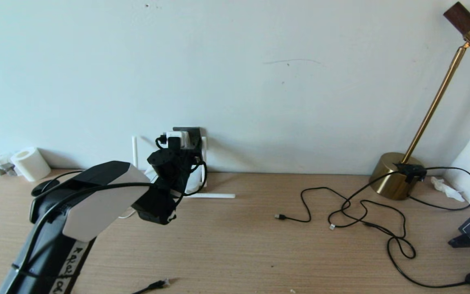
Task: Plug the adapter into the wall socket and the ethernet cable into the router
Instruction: Plug plug into socket
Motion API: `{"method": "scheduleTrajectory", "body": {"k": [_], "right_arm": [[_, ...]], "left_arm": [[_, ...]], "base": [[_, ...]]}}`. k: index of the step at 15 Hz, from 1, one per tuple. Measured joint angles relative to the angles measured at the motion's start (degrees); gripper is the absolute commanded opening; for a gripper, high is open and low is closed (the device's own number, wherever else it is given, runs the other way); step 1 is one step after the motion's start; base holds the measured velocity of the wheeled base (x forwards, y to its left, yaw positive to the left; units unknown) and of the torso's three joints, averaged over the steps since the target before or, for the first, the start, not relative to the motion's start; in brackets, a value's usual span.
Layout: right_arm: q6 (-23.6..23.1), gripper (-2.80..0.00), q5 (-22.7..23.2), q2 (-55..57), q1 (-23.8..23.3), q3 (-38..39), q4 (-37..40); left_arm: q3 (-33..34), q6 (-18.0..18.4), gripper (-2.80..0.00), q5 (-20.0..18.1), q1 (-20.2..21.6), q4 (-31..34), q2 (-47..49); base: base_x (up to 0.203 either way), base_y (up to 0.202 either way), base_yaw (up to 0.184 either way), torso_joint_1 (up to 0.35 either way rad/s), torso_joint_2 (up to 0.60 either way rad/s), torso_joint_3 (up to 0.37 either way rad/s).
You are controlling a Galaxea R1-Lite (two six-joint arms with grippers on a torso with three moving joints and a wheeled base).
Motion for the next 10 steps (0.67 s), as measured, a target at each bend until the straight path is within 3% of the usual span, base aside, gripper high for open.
{"method": "scheduleTrajectory", "body": {"k": [10], "right_arm": [[0.0,-2.80,0.0,0.0,0.0,0.0,0.0]], "left_arm": [[7.2,-0.3,0.00,0.3,1.0,-1.5,-4.5]], "base": [[0.000,0.000,0.000,0.000,0.00,0.000]]}}
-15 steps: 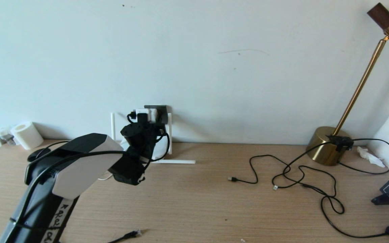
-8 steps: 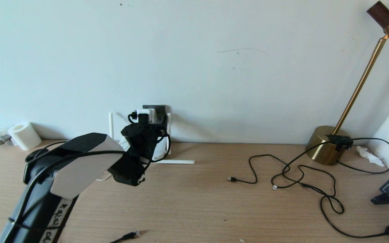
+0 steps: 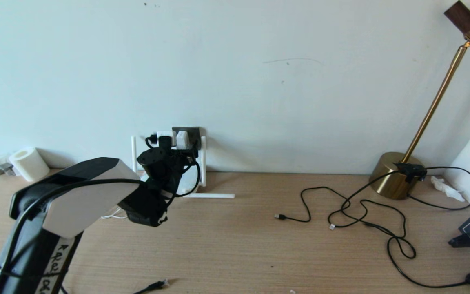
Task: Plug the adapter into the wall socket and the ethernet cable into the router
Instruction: Plug plug into socket, then pick up cable
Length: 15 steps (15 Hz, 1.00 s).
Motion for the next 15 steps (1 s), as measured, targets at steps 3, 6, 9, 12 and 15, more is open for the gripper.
{"method": "scheduleTrajectory", "body": {"k": [3,6,9,12,15], "right_arm": [[0.0,-2.80,0.0,0.0,0.0,0.0,0.0],[0.0,-2.80,0.0,0.0,0.0,0.0,0.0],[0.0,-2.80,0.0,0.0,0.0,0.0,0.0],[0.0,-2.80,0.0,0.0,0.0,0.0,0.0],[0.0,-2.80,0.0,0.0,0.0,0.0,0.0]], "left_arm": [[1.8,0.0,0.00,-0.4,0.1,-0.1,-2.1],[5.5,-0.1,0.00,-0.5,-0.4,-0.6,-5.2],[12.7,-0.1,0.00,-0.6,-2.0,-1.1,-11.5],[23.9,0.0,-2.80,-1.2,-3.0,-1.0,-21.6],[37.3,0.4,-2.80,-3.4,-3.4,-0.6,-34.0]], "base": [[0.000,0.000,0.000,0.000,0.00,0.000],[0.000,0.000,0.000,0.000,0.00,0.000],[0.000,0.000,0.000,0.000,0.00,0.000],[0.000,0.000,0.000,0.000,0.00,0.000],[0.000,0.000,0.000,0.000,0.00,0.000]]}}
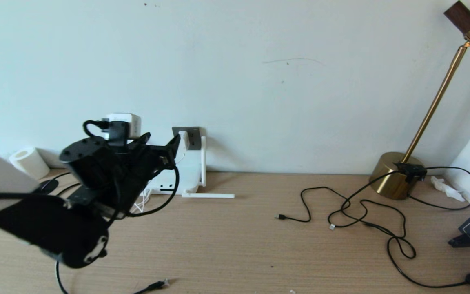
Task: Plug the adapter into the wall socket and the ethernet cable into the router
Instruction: Pick up cable
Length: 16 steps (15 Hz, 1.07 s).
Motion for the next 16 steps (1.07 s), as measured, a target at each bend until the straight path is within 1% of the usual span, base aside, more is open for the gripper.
{"method": "scheduleTrajectory", "body": {"k": [1,2,3,4,5,6,8,9,10,11,12,13,14,15,16], "right_arm": [[0.0,-2.80,0.0,0.0,0.0,0.0,0.0],[0.0,-2.80,0.0,0.0,0.0,0.0,0.0],[0.0,-2.80,0.0,0.0,0.0,0.0,0.0],[0.0,-2.80,0.0,0.0,0.0,0.0,0.0],[0.0,-2.80,0.0,0.0,0.0,0.0,0.0],[0.0,-2.80,0.0,0.0,0.0,0.0,0.0],[0.0,-2.80,0.0,0.0,0.0,0.0,0.0],[0.0,-2.80,0.0,0.0,0.0,0.0,0.0],[0.0,-2.80,0.0,0.0,0.0,0.0,0.0],[0.0,-2.80,0.0,0.0,0.0,0.0,0.0],[0.0,-2.80,0.0,0.0,0.0,0.0,0.0],[0.0,-2.80,0.0,0.0,0.0,0.0,0.0],[0.0,-2.80,0.0,0.0,0.0,0.0,0.0],[0.0,-2.80,0.0,0.0,0.0,0.0,0.0],[0.0,-2.80,0.0,0.0,0.0,0.0,0.0]], "left_arm": [[4.0,0.5,-2.80,-1.8,0.1,0.6,-4.7],[7.7,1.6,-2.80,-4.6,0.6,2.1,-9.8],[10.3,2.8,-2.80,-8.0,1.5,5.1,-15.2],[12.1,4.3,-2.80,-11.6,2.6,9.7,-20.7],[13.1,6.2,-2.80,-15.5,3.8,16.6,-26.9],[13.2,8.2,-2.80,-18.8,4.6,25.2,-32.4],[11.1,14.4,-2.80,-23.8,5.4,49.0,-43.1],[9.9,18.5,-2.80,-25.6,5.2,61.1,-47.3],[9.0,24.0,0.00,-27.2,4.5,73.6,-51.1],[8.5,30.1,0.00,-27.9,3.8,85.2,-53.8],[8.3,34.9,0.00,-28.0,3.4,93.5,-54.9],[8.3,39.3,0.00,-27.8,3.1,100.0,-54.7],[8.4,42.7,0.00,-27.4,2.9,104.4,-53.0],[8.7,44.9,0.00,-26.6,2.7,105.5,-50.8],[9.0,46.5,0.00,-25.9,2.6,104.5,-48.2]], "base": [[0.000,0.000,0.000,0.000,0.00,0.000],[0.000,0.000,0.000,0.000,0.00,0.000],[0.000,0.000,0.000,0.000,0.00,0.000],[0.000,0.000,0.000,0.000,0.00,0.000],[0.000,0.000,0.000,0.000,0.00,0.000],[0.000,0.000,0.000,0.000,0.00,0.000],[0.000,0.000,0.000,0.000,0.00,0.000],[0.000,0.000,0.000,0.000,0.00,0.000],[0.000,0.000,0.000,0.000,0.00,0.000],[0.000,0.000,0.000,0.000,0.00,0.000],[0.000,0.000,0.000,0.000,0.00,0.000],[0.000,0.000,0.000,0.000,0.00,0.000],[0.000,0.000,0.000,0.000,0.00,0.000],[0.000,0.000,0.000,0.000,0.00,0.000],[0.000,0.000,0.000,0.000,0.00,0.000]]}}
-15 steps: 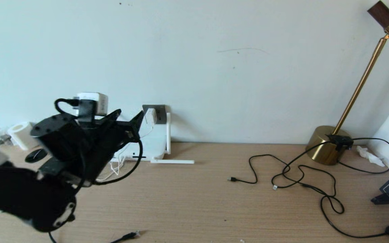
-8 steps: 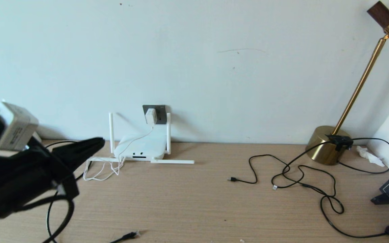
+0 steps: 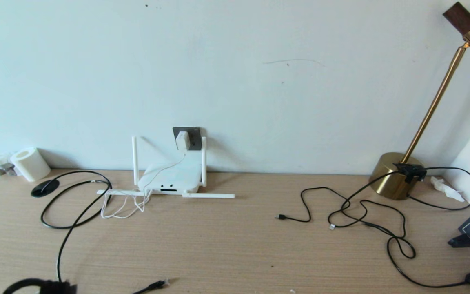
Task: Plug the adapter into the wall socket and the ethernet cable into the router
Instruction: Pick up cable
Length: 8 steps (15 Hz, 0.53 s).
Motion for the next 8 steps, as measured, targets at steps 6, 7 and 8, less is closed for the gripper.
{"method": "scheduleTrajectory", "body": {"k": [6,7,8], "right_arm": [[0.0,-2.80,0.0,0.0,0.0,0.0,0.0],[0.0,-2.80,0.0,0.0,0.0,0.0,0.0],[0.0,-2.80,0.0,0.0,0.0,0.0,0.0]], "left_arm": [[-1.9,10.7,0.00,2.2,-0.1,-9.7,20.4],[-3.5,11.1,0.00,2.5,0.0,-10.2,23.5],[-5.1,11.5,0.00,2.7,0.1,-10.5,26.2]], "base": [[0.000,0.000,0.000,0.000,0.00,0.000],[0.000,0.000,0.000,0.000,0.00,0.000],[0.000,0.000,0.000,0.000,0.00,0.000]]}}
